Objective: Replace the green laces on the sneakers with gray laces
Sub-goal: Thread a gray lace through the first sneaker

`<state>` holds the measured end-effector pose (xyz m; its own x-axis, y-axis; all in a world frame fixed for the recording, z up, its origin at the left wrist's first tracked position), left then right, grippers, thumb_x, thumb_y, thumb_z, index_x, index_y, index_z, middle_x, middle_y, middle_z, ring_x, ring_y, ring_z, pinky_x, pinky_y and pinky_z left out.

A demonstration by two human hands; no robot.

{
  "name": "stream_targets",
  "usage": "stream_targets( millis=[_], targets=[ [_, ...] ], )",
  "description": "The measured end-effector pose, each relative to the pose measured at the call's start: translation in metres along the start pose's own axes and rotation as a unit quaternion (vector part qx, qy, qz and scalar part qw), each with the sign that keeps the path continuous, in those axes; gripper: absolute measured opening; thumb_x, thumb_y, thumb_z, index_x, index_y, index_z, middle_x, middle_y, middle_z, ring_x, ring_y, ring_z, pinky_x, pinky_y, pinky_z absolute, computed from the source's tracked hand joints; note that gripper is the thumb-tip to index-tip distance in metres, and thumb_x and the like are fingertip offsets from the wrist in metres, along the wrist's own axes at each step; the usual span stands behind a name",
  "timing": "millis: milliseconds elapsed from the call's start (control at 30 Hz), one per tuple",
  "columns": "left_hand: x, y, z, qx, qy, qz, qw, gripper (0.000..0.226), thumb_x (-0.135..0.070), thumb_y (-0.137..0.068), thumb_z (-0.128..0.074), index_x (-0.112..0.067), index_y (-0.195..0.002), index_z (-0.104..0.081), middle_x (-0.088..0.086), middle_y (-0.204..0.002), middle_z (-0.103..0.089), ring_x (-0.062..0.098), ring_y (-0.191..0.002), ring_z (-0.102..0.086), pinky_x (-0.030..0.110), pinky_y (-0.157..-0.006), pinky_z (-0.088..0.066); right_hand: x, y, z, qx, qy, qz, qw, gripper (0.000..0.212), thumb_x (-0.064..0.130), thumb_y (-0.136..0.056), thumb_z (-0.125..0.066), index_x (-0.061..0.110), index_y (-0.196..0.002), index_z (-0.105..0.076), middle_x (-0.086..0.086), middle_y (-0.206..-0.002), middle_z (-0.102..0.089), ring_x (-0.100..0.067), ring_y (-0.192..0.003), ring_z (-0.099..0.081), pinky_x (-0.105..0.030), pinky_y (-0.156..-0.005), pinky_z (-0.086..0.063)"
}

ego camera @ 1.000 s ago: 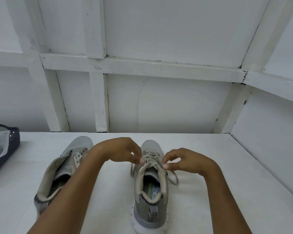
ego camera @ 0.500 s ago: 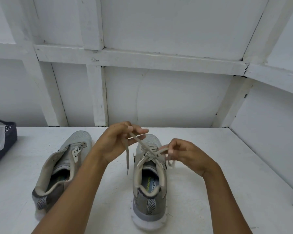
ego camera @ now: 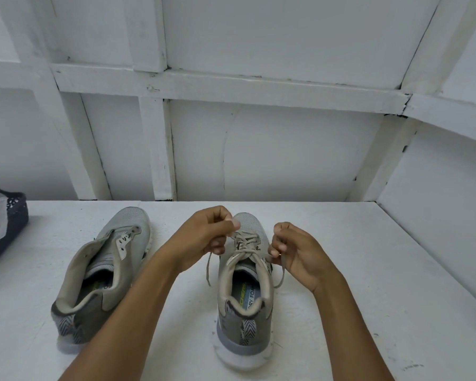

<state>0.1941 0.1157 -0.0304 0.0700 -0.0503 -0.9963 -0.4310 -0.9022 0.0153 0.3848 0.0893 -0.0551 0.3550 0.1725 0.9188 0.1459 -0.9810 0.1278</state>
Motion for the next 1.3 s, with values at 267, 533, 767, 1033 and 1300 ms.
stream_targets(
  millis=[267,533,767,1033,1300],
  targets=[
    [-0.007,0.009,-0.003,0.099,-0.353,0.045,0.929,0.023,-0.038,-0.088,-0.072,-0.017,-0.093,-0.065,-0.007,-0.087,-0.062,0.002,-0.055,-0.047,0.021,-0.051,-0.041,0.009,0.015,-0.004,0.064,0.352,-0.069,0.931,0.018,0.028,-0.093,-0.068,0.012,-0.09,-0.06,0.002,-0.073,-0.062,-0.011,-0.058,-0.051,-0.022,-0.048,-0.039],
    [-0.01,0.016,0.004,0.152,-0.381,0.072,0.909,0.024,-0.031,-0.096,-0.064,-0.006,-0.095,-0.065,-0.012,-0.07,-0.063,0.006,-0.06,-0.048,0.021,-0.058,-0.042,0.008,0.019,-0.005,0.127,0.373,-0.061,0.917,0.025,0.03,-0.098,-0.058,0.013,-0.08,-0.061,0.001,-0.068,-0.06,-0.011,-0.059,-0.049,-0.021,-0.057,-0.038],
    [-0.01,0.016,0.009,0.148,-0.383,0.044,0.911,0.009,-0.016,-0.092,-0.064,-0.015,-0.085,-0.069,-0.008,-0.073,-0.063,0.007,-0.07,-0.051,0.027,-0.069,-0.042,0.005,0.013,-0.002,0.113,0.302,-0.047,0.945,0.03,0.027,-0.099,-0.054,0.012,-0.074,-0.062,0.0,-0.063,-0.055,-0.013,-0.059,-0.047,-0.023,-0.058,-0.037],
    [-0.009,0.02,0.013,0.155,-0.43,0.063,0.887,0.008,-0.006,-0.09,-0.057,-0.006,-0.088,-0.065,-0.005,-0.077,-0.073,0.008,-0.073,-0.066,0.033,-0.077,-0.055,0.005,0.016,0.015,0.107,0.332,-0.044,0.936,0.03,0.026,-0.097,-0.06,0.011,-0.071,-0.064,-0.003,-0.068,-0.06,-0.013,-0.065,-0.053,-0.026,-0.063,-0.041],
    [-0.015,0.023,0.016,0.13,-0.309,0.053,0.941,0.024,-0.024,-0.095,-0.067,-0.009,-0.076,-0.065,0.002,-0.063,-0.048,0.014,-0.057,-0.044,0.025,-0.055,-0.046,0.019,0.012,-0.009,0.051,-0.004,0.043,0.998,0.029,0.023,-0.09,-0.055,0.008,-0.066,-0.06,-0.023,-0.09,-0.072,-0.034,-0.091,-0.071,-0.039,-0.078,-0.059]
  ],
)
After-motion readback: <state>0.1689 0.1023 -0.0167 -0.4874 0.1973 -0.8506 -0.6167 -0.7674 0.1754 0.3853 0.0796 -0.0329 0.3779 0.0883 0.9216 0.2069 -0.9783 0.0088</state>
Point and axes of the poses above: each hand's wrist, its own y-axis away from the middle knuckle, its own z-axis out of the back of the hand, x = y × z, the point moved 5 cm from there along -y, towards the middle knuckle
